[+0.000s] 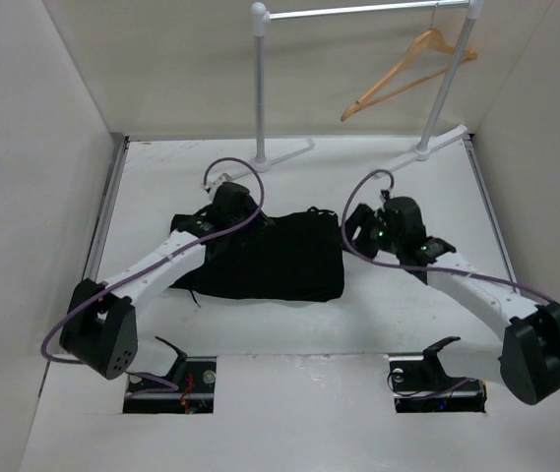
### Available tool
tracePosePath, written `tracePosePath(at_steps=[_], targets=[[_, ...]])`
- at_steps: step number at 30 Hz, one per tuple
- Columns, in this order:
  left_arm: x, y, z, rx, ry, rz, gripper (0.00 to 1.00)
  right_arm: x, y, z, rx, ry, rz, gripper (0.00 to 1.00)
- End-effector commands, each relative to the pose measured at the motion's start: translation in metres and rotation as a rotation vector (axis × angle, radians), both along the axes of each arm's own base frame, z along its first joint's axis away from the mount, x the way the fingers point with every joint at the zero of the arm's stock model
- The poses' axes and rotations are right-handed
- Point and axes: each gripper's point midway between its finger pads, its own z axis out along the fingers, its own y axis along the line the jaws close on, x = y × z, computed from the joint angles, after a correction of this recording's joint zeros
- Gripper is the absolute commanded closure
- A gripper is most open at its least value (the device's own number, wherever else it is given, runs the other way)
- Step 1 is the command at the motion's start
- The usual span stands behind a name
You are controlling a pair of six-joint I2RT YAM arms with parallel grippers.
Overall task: Place the trousers on the hanger
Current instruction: Fold the trousers at the center of the board, then pick up the hanger from the clothesline.
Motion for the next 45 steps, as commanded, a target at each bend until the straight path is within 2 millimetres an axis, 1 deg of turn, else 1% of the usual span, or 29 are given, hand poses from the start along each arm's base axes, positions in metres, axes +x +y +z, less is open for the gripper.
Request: tracePosePath(at_steps=[1, 2, 3, 4, 6, 7, 8, 9, 11, 12, 13, 15, 16, 17, 19, 22, 24, 27, 30, 34, 38, 41, 43, 45], targets=[[0.005, 0.036, 0.033, 0.031, -0.101, 0.026, 0.60, 0.039, -0.007, 0.101, 0.048, -0.260, -0.005, 0.34], [0.004, 0.046, 0.032, 0.059, -0.099, 0.031, 0.60, 0.051, -0.015, 0.118, 0.046, -0.294, -0.028, 0.34], [0.002, 0.055, 0.028, 0.089, -0.088, 0.035, 0.60, 0.064, -0.023, 0.134, 0.044, -0.327, -0.054, 0.36], [0.000, 0.063, 0.024, 0.119, -0.075, 0.039, 0.59, 0.079, -0.030, 0.150, 0.041, -0.358, -0.078, 0.44], [-0.006, 0.075, 0.016, 0.175, -0.058, 0.043, 0.59, 0.108, -0.045, 0.183, 0.040, -0.420, -0.127, 0.67], [-0.009, 0.080, 0.014, 0.199, -0.056, 0.041, 0.59, 0.122, -0.051, 0.200, 0.038, -0.458, -0.150, 0.76], [-0.012, 0.084, 0.013, 0.219, -0.057, 0.042, 0.59, 0.138, -0.058, 0.216, 0.030, -0.494, -0.175, 0.82], [-0.014, 0.087, 0.012, 0.235, -0.059, 0.042, 0.59, 0.152, -0.065, 0.229, 0.018, -0.523, -0.195, 0.86], [-0.016, 0.093, 0.012, 0.260, -0.060, 0.038, 0.58, 0.182, -0.080, 0.250, -0.017, -0.572, -0.246, 0.85], [-0.017, 0.096, 0.012, 0.269, -0.060, 0.035, 0.58, 0.197, -0.087, 0.256, -0.042, -0.584, -0.271, 0.82], [-0.018, 0.099, 0.011, 0.276, -0.057, 0.035, 0.57, 0.207, -0.092, 0.260, -0.062, -0.591, -0.284, 0.77], [-0.019, 0.102, 0.008, 0.278, -0.048, 0.038, 0.56, 0.229, -0.102, 0.266, -0.103, -0.599, -0.325, 0.60], [-0.020, 0.103, 0.006, 0.277, -0.042, 0.035, 0.56, 0.239, -0.104, 0.268, -0.114, -0.604, -0.333, 0.51], [-0.021, 0.104, 0.005, 0.278, -0.037, 0.036, 0.55, 0.250, -0.105, 0.269, -0.123, -0.606, -0.336, 0.46], [-0.022, 0.104, 0.002, 0.272, -0.027, 0.031, 0.55, 0.267, -0.104, 0.268, -0.124, -0.600, -0.327, 0.42], [-0.024, 0.100, 0.001, 0.258, -0.017, 0.016, 0.55, 0.284, -0.100, 0.273, -0.114, -0.614, -0.304, 0.38], [-0.024, 0.099, 0.000, 0.260, -0.017, 0.012, 0.55, 0.292, -0.098, 0.276, -0.107, -0.626, -0.296, 0.37], [-0.026, 0.099, -0.005, 0.264, -0.003, 0.012, 0.55, 0.302, -0.099, 0.273, -0.110, -0.620, -0.300, 0.37], [-0.027, 0.099, -0.008, 0.265, 0.002, 0.016, 0.55, 0.310, -0.102, 0.263, -0.116, -0.605, -0.304, 0.38], [-0.026, 0.100, -0.009, 0.259, 0.003, 0.028, 0.55, 0.319, -0.101, 0.252, -0.116, -0.589, -0.303, 0.39], [-0.028, 0.101, -0.012, 0.258, 0.010, 0.032, 0.55, 0.327, -0.096, 0.241, -0.111, -0.583, -0.296, 0.41], [-0.028, 0.102, -0.014, 0.257, 0.016, 0.038, 0.55, 0.329, -0.092, 0.238, -0.093, -0.581, -0.282, 0.46], [-0.028, 0.103, -0.014, 0.258, 0.017, 0.041, 0.55, 0.328, -0.088, 0.241, -0.072, -0.596, -0.270, 0.49], [-0.027, 0.103, -0.014, 0.257, 0.016, 0.041, 0.55, 0.326, -0.083, 0.248, -0.040, -0.619, -0.253, 0.54]])
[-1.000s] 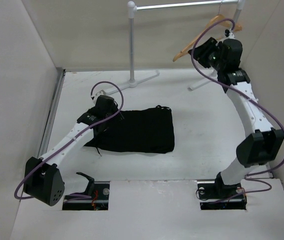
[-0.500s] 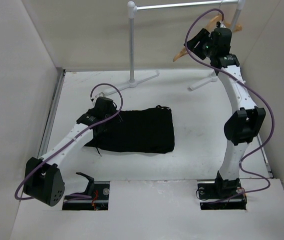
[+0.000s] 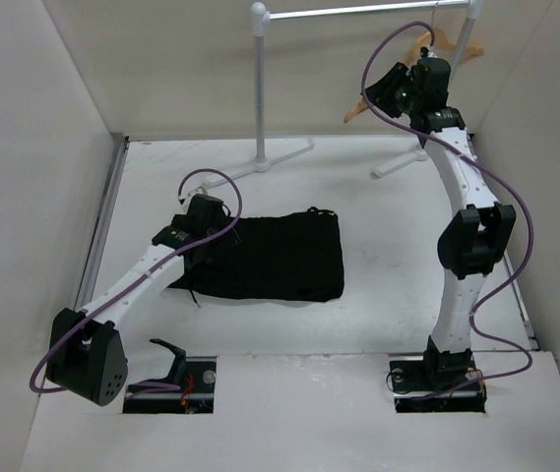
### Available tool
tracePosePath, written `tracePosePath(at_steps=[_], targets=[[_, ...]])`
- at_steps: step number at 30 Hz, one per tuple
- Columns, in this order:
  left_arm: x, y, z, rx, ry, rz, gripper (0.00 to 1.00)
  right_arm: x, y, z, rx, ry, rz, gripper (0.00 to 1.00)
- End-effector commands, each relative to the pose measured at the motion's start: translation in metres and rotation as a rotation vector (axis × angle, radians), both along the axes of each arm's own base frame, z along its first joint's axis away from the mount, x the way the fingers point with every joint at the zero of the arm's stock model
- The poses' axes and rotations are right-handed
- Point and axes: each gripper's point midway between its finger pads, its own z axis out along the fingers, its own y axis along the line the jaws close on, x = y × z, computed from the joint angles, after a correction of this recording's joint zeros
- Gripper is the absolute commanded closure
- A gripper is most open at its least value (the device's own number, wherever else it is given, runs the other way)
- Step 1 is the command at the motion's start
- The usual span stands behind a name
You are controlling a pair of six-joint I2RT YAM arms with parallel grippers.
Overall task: Place the trousers on the hanger
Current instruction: Pick up the hanger from the clothesline.
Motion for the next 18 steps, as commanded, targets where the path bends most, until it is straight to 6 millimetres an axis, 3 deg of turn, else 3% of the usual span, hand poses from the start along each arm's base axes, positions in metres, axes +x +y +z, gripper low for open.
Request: tracePosePath(at_steps=[1, 5, 9, 18], targets=[[0.004, 0.002, 0.006, -0.011, -0.024, 0.012, 0.55, -0.003, 0.012, 0.044, 0.049, -0.135, 0.059, 0.58], [0.007, 0.000, 0.010, -0.015, -0.031, 0.013, 0.55, -0.013, 0.021, 0.062, 0.077, -0.168, 0.101, 0.70], [0.012, -0.002, 0.014, -0.020, -0.042, 0.013, 0.55, -0.030, 0.026, 0.082, 0.083, -0.199, 0.129, 0.73], [0.028, -0.013, 0.040, -0.048, -0.089, 0.001, 0.47, -0.072, 0.042, 0.106, 0.103, -0.242, 0.260, 0.77]])
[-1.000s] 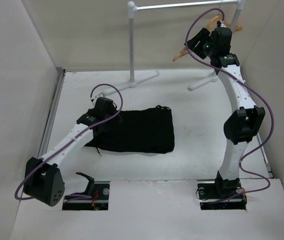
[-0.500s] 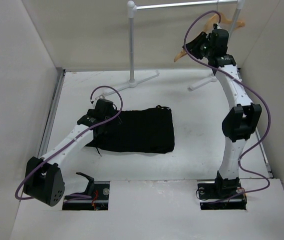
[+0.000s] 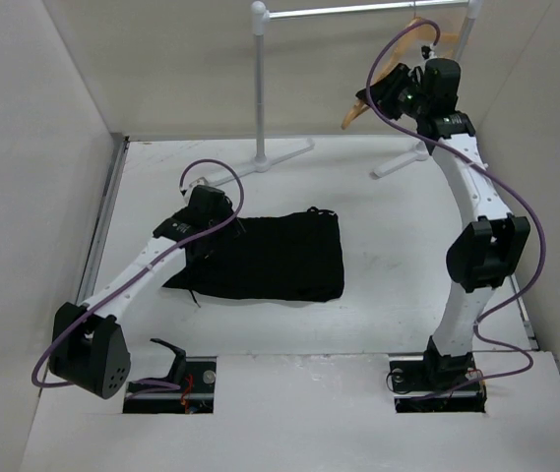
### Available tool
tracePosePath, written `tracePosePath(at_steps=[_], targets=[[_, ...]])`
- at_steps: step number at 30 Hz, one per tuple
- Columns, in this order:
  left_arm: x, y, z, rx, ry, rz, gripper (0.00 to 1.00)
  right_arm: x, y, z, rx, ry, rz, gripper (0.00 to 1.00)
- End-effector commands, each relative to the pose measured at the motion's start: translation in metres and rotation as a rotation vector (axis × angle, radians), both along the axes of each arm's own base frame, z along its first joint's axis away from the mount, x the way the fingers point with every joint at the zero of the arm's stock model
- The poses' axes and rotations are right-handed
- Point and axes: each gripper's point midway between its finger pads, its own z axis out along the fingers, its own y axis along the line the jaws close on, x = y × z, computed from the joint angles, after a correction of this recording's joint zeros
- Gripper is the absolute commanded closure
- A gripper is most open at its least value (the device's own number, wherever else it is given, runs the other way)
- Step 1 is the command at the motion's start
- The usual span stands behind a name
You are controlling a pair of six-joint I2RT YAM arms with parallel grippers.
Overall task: Place the trousers on the hanger
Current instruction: Pick up the hanger from the clothesline.
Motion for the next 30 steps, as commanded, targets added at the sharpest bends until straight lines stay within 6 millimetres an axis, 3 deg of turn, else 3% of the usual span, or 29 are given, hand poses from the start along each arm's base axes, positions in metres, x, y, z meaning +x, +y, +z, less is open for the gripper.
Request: tracePosePath(at_steps=[1, 5, 12, 15, 24, 30], targets=[[0.017, -0.008, 0.030, -0.034, -0.074, 0.000, 0.47, -0.036, 0.018, 0.082, 0.024, -0.230, 0.117, 0.77], [0.022, -0.013, 0.040, -0.054, -0.090, -0.011, 0.46, -0.048, 0.020, 0.079, 0.036, -0.211, 0.140, 0.77], [0.037, -0.025, 0.074, -0.107, -0.145, -0.034, 0.46, -0.067, 0.028, 0.044, 0.059, -0.156, 0.168, 0.77], [0.043, -0.031, 0.088, -0.128, -0.168, -0.049, 0.46, -0.080, 0.034, 0.039, 0.062, -0.172, 0.185, 0.79], [0.050, -0.050, 0.108, -0.148, -0.201, -0.089, 0.46, -0.104, 0.038, 0.069, 0.072, -0.293, 0.254, 0.82], [0.050, -0.058, 0.107, -0.149, -0.199, -0.107, 0.46, -0.107, 0.040, 0.093, 0.098, -0.337, 0.271, 0.84]])
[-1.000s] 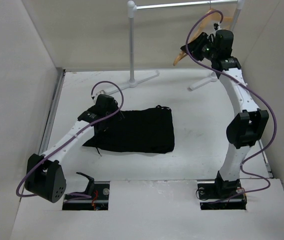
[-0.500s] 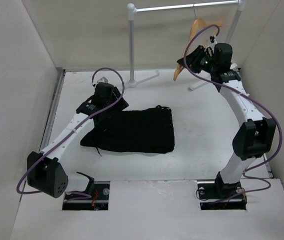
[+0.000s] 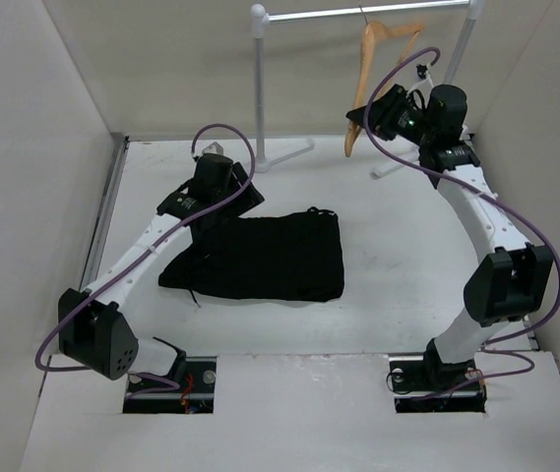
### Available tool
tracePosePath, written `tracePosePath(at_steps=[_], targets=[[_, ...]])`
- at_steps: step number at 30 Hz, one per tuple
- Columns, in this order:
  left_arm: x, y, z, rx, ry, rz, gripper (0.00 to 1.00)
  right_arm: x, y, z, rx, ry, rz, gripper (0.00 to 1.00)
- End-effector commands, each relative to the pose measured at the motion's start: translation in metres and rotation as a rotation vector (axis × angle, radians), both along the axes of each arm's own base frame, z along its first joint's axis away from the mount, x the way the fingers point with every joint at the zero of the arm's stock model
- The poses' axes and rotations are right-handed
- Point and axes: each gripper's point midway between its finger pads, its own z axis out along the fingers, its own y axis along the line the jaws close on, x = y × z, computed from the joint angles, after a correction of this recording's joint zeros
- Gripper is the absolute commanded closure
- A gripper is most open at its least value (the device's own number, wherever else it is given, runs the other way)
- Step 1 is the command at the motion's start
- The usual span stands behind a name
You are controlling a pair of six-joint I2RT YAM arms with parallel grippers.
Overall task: Place the trousers on the hanger
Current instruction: Pick up the hanger from the clothesline.
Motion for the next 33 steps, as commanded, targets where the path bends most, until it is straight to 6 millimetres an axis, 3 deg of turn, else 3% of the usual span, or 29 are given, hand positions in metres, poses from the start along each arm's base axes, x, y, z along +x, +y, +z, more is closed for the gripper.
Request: tracePosePath(at_steps=[1, 7, 15, 20, 23, 27, 33], targets=[[0.005, -0.009, 0.024, -0.030, -0.055, -0.018, 0.46, -0.018, 0.002, 0.076, 0.040, -0.234, 0.039, 0.84], [0.010, -0.015, 0.036, -0.041, -0.077, -0.027, 0.46, -0.036, 0.007, 0.084, 0.101, -0.268, 0.076, 0.84], [0.022, -0.039, 0.076, -0.070, -0.146, -0.067, 0.46, -0.055, 0.005, 0.044, 0.098, -0.200, 0.069, 0.84], [0.028, -0.072, 0.107, -0.095, -0.197, -0.146, 0.46, -0.073, 0.007, 0.021, 0.088, -0.161, 0.081, 0.84], [0.031, -0.098, 0.123, -0.115, -0.224, -0.212, 0.46, -0.086, 0.010, 0.003, 0.077, -0.126, 0.088, 0.84], [0.034, -0.132, 0.128, -0.119, -0.237, -0.277, 0.46, -0.104, 0.018, -0.036, 0.059, -0.043, 0.099, 0.84], [0.042, -0.173, 0.113, -0.098, -0.222, -0.347, 0.46, -0.135, 0.028, -0.098, -0.018, 0.082, 0.112, 0.85]])
